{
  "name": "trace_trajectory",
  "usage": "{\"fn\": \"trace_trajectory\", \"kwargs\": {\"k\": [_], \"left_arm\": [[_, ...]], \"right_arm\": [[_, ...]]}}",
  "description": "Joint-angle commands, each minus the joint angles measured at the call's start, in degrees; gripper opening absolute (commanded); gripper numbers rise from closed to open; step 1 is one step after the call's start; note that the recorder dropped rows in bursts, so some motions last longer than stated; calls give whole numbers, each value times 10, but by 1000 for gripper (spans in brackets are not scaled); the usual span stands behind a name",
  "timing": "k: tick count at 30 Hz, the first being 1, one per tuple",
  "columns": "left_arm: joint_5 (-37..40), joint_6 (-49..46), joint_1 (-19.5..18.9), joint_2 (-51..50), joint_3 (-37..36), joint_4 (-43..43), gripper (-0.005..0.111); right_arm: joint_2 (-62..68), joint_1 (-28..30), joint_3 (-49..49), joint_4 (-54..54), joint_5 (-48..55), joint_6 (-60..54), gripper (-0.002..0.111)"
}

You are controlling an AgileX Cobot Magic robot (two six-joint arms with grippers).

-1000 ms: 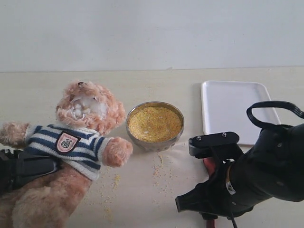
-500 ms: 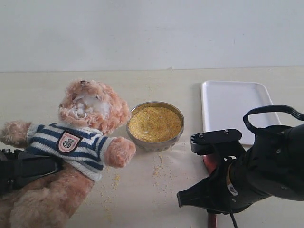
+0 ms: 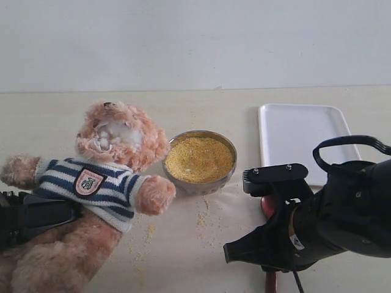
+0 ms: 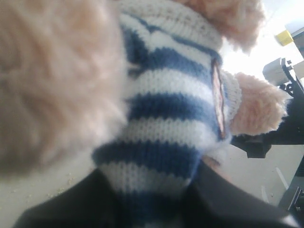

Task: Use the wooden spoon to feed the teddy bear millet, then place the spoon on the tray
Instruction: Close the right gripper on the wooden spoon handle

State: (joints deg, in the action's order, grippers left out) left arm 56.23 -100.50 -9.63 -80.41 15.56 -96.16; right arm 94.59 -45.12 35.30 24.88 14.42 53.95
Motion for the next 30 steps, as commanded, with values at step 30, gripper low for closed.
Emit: {"fn": "trace_trajectory", "kwargs": {"k": [30], "left_arm": [[23,-2,-1,-1,-1,2,5]], "right_arm": [[-70,0,-3,77,138,-111,0]]}}
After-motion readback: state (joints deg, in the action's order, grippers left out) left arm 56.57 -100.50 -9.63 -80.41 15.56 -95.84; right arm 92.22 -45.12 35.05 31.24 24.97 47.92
